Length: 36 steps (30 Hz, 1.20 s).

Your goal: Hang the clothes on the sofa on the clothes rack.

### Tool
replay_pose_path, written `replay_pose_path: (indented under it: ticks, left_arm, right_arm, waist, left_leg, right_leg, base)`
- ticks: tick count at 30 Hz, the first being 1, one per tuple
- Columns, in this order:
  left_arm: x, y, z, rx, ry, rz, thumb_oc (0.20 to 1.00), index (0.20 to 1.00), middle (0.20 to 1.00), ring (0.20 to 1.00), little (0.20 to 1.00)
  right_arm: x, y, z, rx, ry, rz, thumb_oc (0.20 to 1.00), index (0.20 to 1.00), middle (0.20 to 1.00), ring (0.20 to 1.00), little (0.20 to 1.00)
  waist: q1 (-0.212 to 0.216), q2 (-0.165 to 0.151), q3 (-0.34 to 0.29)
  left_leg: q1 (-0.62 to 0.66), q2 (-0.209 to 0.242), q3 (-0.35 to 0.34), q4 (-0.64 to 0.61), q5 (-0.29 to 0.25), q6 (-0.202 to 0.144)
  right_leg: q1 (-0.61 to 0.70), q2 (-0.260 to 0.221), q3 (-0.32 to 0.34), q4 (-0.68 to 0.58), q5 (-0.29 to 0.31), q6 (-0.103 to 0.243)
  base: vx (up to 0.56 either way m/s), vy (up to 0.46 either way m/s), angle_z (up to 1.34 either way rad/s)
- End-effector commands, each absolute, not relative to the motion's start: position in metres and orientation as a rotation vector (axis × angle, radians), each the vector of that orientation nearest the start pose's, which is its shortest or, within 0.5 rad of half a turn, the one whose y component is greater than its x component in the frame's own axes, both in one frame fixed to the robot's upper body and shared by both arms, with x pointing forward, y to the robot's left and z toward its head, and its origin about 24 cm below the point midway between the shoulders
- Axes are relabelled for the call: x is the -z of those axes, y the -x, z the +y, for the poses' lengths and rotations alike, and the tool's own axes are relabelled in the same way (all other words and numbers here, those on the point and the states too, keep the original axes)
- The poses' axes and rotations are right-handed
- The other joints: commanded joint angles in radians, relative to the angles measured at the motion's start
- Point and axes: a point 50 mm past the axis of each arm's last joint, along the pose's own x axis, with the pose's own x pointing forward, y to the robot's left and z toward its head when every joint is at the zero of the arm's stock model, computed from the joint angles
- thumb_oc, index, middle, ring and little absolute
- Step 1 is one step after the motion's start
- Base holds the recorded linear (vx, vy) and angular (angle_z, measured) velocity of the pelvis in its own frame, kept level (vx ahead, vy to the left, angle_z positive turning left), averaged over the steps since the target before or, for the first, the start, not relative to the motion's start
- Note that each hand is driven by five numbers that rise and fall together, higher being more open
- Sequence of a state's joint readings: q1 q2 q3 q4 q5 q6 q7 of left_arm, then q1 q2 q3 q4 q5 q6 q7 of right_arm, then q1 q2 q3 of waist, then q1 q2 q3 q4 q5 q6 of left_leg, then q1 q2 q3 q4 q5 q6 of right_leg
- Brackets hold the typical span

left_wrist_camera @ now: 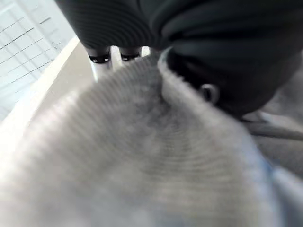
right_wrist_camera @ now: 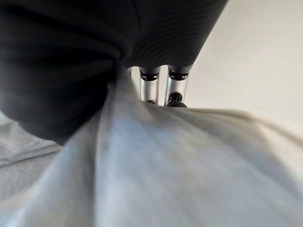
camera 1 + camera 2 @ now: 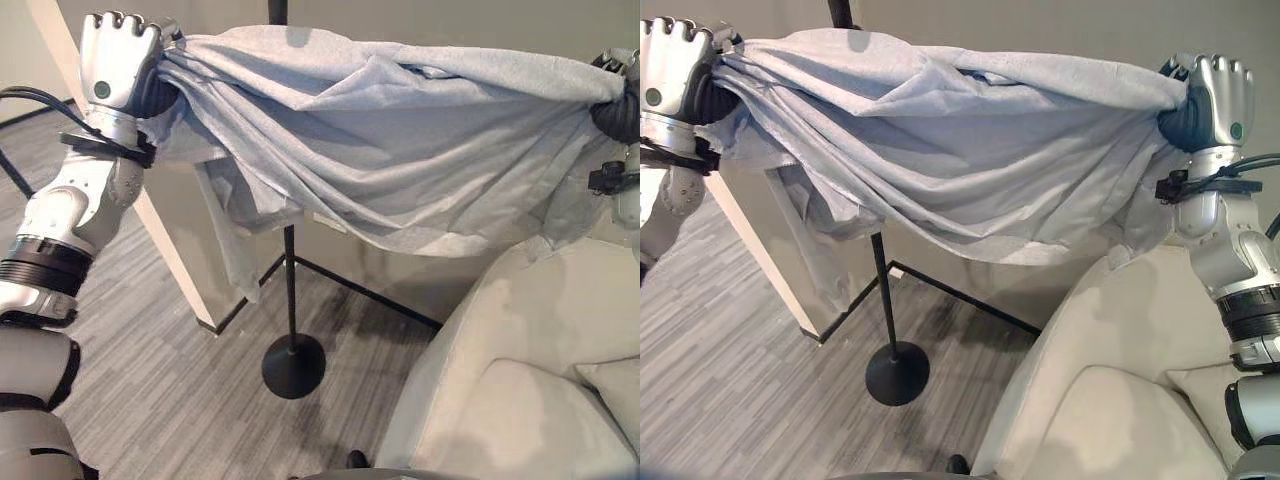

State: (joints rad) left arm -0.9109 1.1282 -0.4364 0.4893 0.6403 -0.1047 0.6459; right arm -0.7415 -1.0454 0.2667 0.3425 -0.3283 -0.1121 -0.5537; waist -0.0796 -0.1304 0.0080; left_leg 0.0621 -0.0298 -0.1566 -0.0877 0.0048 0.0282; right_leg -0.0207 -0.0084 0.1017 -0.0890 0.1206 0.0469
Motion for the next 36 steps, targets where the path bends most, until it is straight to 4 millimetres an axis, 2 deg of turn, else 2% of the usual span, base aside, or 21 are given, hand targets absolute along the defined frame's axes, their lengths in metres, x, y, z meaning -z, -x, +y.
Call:
replay_pose_path:
  ticks: [1, 3, 5, 9, 12, 13, 18, 19, 20, 21, 22, 23, 25, 26, 27, 29, 30, 31, 32, 35, 36]
  left_arm:
    - [-0.326, -0.312, 0.347, -0.913, -1.719, -0.625, 0.200, 0.200, 0.200, 0.200, 0.200]
    - [-0.321, -0.323, 0.357, -0.892, -1.727, -0.515, 0.200, 0.200, 0.200, 0.200, 0.200]
    - [-0.307, -0.341, 0.349, -0.827, -1.661, -0.441, 0.200, 0.200, 0.200, 0.200, 0.200]
    - [-0.256, -0.364, 0.335, -0.668, -1.604, -0.296, 0.200, 0.200, 0.200, 0.200, 0.200]
    - [-0.201, -0.379, 0.316, -0.549, -1.498, -0.154, 0.200, 0.200, 0.200, 0.200, 0.200]
    - [-0.201, -0.379, 0.316, -0.549, -1.498, -0.154, 0.200, 0.200, 0.200, 0.200, 0.200]
    - [-0.163, -0.391, 0.259, -0.419, -1.242, -0.213, 0.200, 0.200, 0.200, 0.200, 0.200]
    - [-0.163, -0.391, 0.259, -0.419, -1.242, -0.212, 0.200, 0.200, 0.200, 0.200, 0.200]
    - [-0.152, -0.390, 0.247, -0.396, -1.158, -0.225, 0.200, 0.200, 0.200, 0.200, 0.200]
    - [-0.152, -0.390, 0.247, -0.396, -1.158, -0.224, 0.200, 0.200, 0.200, 0.200, 0.200]
    - [-0.143, -0.386, 0.238, -0.376, -1.120, -0.242, 0.200, 0.200, 0.200, 0.200, 0.200]
    - [-0.143, -0.386, 0.238, -0.376, -1.120, -0.242, 0.200, 0.200, 0.200, 0.200, 0.200]
    - [-0.135, -0.383, 0.217, -0.366, -0.933, -0.274, 0.200, 0.200, 0.200, 0.200, 0.200]
    - [-0.133, -0.381, 0.211, -0.360, -0.877, -0.289, 0.200, 0.200, 0.200, 0.200, 0.200]
    - [-0.126, -0.371, 0.194, -0.351, -0.672, -0.325, 0.200, 0.200, 0.200, 0.200, 0.200]
    - [-0.121, -0.366, 0.187, -0.337, -0.580, -0.326, 0.200, 0.200, 0.200, 0.200, 0.200]
    - [-0.113, -0.360, 0.180, -0.326, -0.468, -0.305, 0.457, 0.457, 0.457, 0.457, 0.457]
    - [-0.105, -0.348, 0.166, -0.288, -0.204, -0.286, 1.000, 1.000, 1.000, 1.000, 1.000]
    - [-0.104, -0.348, 0.166, -0.287, -0.204, -0.283, 1.000, 1.000, 1.000, 1.000, 1.000]
    - [-0.075, -0.327, 0.163, -0.235, 0.028, -0.177, 1.000, 1.000, 1.000, 1.000, 1.000]
    - [-0.065, -0.321, 0.163, -0.207, 0.075, -0.131, 1.000, 1.000, 1.000, 1.000, 1.000]
  right_arm:
    - [-0.314, -0.318, -0.313, 0.716, 1.233, -0.723, 0.200, 0.200, 0.200, 0.200, 0.200]
    - [-0.324, -0.338, -0.303, 0.677, 1.236, -0.694, 0.200, 0.200, 0.200, 0.200, 0.200]
    - [-0.325, -0.359, -0.296, 0.654, 1.228, -0.608, 0.200, 0.200, 0.200, 0.200, 0.200]
    - [-0.284, -0.385, -0.289, 0.550, 1.204, -0.396, 0.200, 0.200, 0.200, 0.200, 0.200]
    - [-0.230, -0.398, -0.279, 0.440, 1.208, -0.222, 0.200, 0.200, 0.200, 0.200, 0.200]
    - [-0.230, -0.398, -0.279, 0.440, 1.209, -0.222, 0.200, 0.200, 0.200, 0.200, 0.200]
    - [-0.180, -0.399, -0.259, 0.343, 1.174, -0.147, 0.200, 0.200, 0.200, 0.200, 0.200]
    - [-0.180, -0.399, -0.259, 0.342, 1.174, -0.146, 0.200, 0.200, 0.200, 0.200, 0.200]
    - [-0.162, -0.397, -0.250, 0.304, 1.155, -0.133, 0.200, 0.200, 0.200, 0.200, 0.200]
    - [-0.161, -0.397, -0.250, 0.304, 1.156, -0.133, 0.200, 0.200, 0.200, 0.200, 0.200]
    - [-0.145, -0.393, -0.243, 0.277, 1.110, -0.125, 0.200, 0.200, 0.200, 0.200, 0.200]
    - [-0.145, -0.393, -0.243, 0.277, 1.110, -0.125, 0.200, 0.200, 0.200, 0.200, 0.200]
    - [-0.120, -0.387, -0.228, 0.242, 1.025, -0.114, 0.200, 0.200, 0.200, 0.200, 0.200]
    - [-0.117, -0.385, -0.224, 0.236, 0.996, -0.119, 0.200, 0.200, 0.200, 0.200, 0.200]
    - [-0.104, -0.378, -0.201, 0.181, 0.914, -0.161, 0.200, 0.200, 0.200, 0.200, 0.200]
    - [-0.102, -0.375, -0.191, 0.155, 0.874, -0.187, 0.200, 0.200, 0.200, 0.200, 0.200]
    - [-0.100, -0.370, -0.181, 0.131, 0.820, -0.210, 0.200, 0.200, 0.200, 0.200, 0.200]
    - [-0.098, -0.360, -0.158, 0.074, 0.672, -0.258, 0.200, 0.200, 0.200, 0.200, 0.200]
    - [-0.097, -0.359, -0.158, 0.073, 0.672, -0.255, 0.200, 0.200, 0.200, 0.200, 0.200]
    - [-0.092, -0.340, -0.136, -0.018, 0.401, -0.274, 0.200, 0.200, 0.200, 0.200, 0.200]
    - [-0.089, -0.334, -0.132, -0.045, 0.338, -0.265, 0.231, 0.231, 0.231, 0.231, 0.231]
  waist:
    - [0.041, 0.040, -0.121]
    - [0.044, 0.038, -0.124]
    - [0.048, 0.033, -0.117]
    - [0.056, 0.022, -0.093]
    - [0.059, 0.014, -0.055]
    - [0.058, 0.014, -0.057]
    - [0.063, 0.022, 0.021]
    - [0.062, 0.023, 0.018]
    - [0.060, 0.023, 0.040]
    - [0.060, 0.023, 0.038]
    - [0.059, 0.024, 0.048]
    - [0.059, 0.024, 0.048]
    - [0.061, 0.026, 0.057]
    - [0.061, 0.026, 0.059]
    - [0.062, 0.026, 0.060]
    - [0.060, 0.026, 0.061]
    - [0.059, 0.028, 0.057]
    - [0.054, 0.030, 0.056]
    - [0.054, 0.031, 0.053]
    - [0.050, 0.040, 0.047]
    - [0.049, 0.044, 0.042]
  left_leg:
    - [0.143, 0.124, 0.032, 0.000, -0.135, -0.074]
    - [0.135, 0.133, 0.036, 0.000, -0.115, -0.087]
    - [0.123, 0.144, 0.032, 0.000, -0.094, -0.099]
    - [0.100, 0.158, 0.007, 0.000, -0.065, -0.107]
    - [0.067, 0.165, -0.008, 0.000, -0.050, -0.111]
    - [0.065, 0.165, -0.009, 0.000, -0.050, -0.111]
    - [-0.010, 0.160, -0.037, 0.000, -0.028, -0.104]
    - [-0.012, 0.160, -0.038, 0.000, -0.028, -0.105]
    - [-0.031, 0.156, -0.040, 0.000, -0.022, -0.103]
    - [-0.032, 0.156, -0.040, 0.000, -0.022, -0.103]
    - [-0.039, 0.155, -0.039, 0.000, -0.021, -0.101]
    - [-0.040, 0.155, -0.039, 0.000, -0.021, -0.101]
    - [-0.047, 0.157, -0.040, 0.000, -0.012, -0.099]
    - [-0.047, 0.157, -0.041, 0.000, -0.011, -0.098]
    - [-0.044, 0.161, -0.039, 0.000, -0.009, -0.098]
    - [-0.042, 0.162, -0.038, 0.000, -0.011, -0.098]
    - [-0.038, 0.163, -0.036, 0.000, -0.012, -0.097]
    - [-0.030, 0.166, -0.030, 0.000, -0.013, -0.097]
    - [-0.029, 0.167, -0.030, 0.000, -0.014, -0.097]
    - [-0.017, 0.170, -0.019, 0.000, -0.013, -0.100]
    - [-0.012, 0.171, -0.016, 0.000, -0.015, -0.101]
  right_leg:
    - [-0.032, -0.021, -0.058, 0.039, -0.045, 0.085]
    - [-0.030, -0.021, -0.067, 0.028, -0.038, 0.084]
    - [-0.036, -0.021, -0.076, 0.032, -0.039, 0.081]
    - [-0.053, -0.019, -0.091, 0.038, -0.040, 0.076]
    - [-0.081, -0.018, -0.101, 0.045, -0.046, 0.072]
    - [-0.083, -0.018, -0.102, 0.046, -0.047, 0.072]
    - [-0.161, -0.017, -0.110, 0.075, -0.055, 0.062]
    - [-0.164, -0.017, -0.111, 0.077, -0.056, 0.062]
    - [-0.184, -0.014, -0.107, 0.088, -0.058, 0.059]
    - [-0.186, -0.014, -0.107, 0.088, -0.058, 0.059]
    - [-0.199, -0.010, -0.104, 0.094, -0.059, 0.056]
    - [-0.199, -0.010, -0.104, 0.094, -0.059, 0.056]
    - [-0.207, -0.006, -0.103, 0.096, -0.059, 0.052]
    - [-0.207, -0.005, -0.102, 0.097, -0.059, 0.051]
    - [-0.205, -0.001, -0.098, 0.096, -0.061, 0.047]
    - [-0.202, 0.000, -0.097, 0.094, -0.062, 0.044]
    - [-0.198, 0.002, -0.095, 0.092, -0.062, 0.042]
    - [-0.189, 0.006, -0.090, 0.085, -0.062, 0.037]
    - [-0.188, 0.007, -0.090, 0.084, -0.062, 0.037]
    - [-0.173, 0.007, -0.089, 0.072, -0.056, 0.035]
    - [-0.167, 0.007, -0.088, 0.066, -0.055, 0.034]
  base:
    - [0.12, -0.035, 0.17]
    - [0.10, -0.037, 0.16]
    - [0.06, -0.051, 0.31]
    - [0.02, -0.055, 0.28]
    - [-0.01, -0.069, 0.17]
    - [-0.04, -0.055, 0.12]
    - [-0.07, -0.038, 0.20]
    - [-0.08, -0.050, 0.16]
    - [-0.05, -0.027, 0.04]
    - [-0.06, -0.049, -0.04]
    - [-0.01, -0.022, -0.05]
    - [-0.02, -0.034, -0.07]
    - [0.00, -0.034, -0.04]
    - [0.01, -0.051, -0.10]
    - [0.00, -0.032, -0.11]
    - [0.01, -0.025, -0.08]
    - [0.03, -0.035, -0.01]
    - [0.00, 0.000, 0.00]
    - [0.00, 0.000, 0.00]
    - [0.02, 0.001, -0.02]
    - [0.04, 0.018, -0.05]
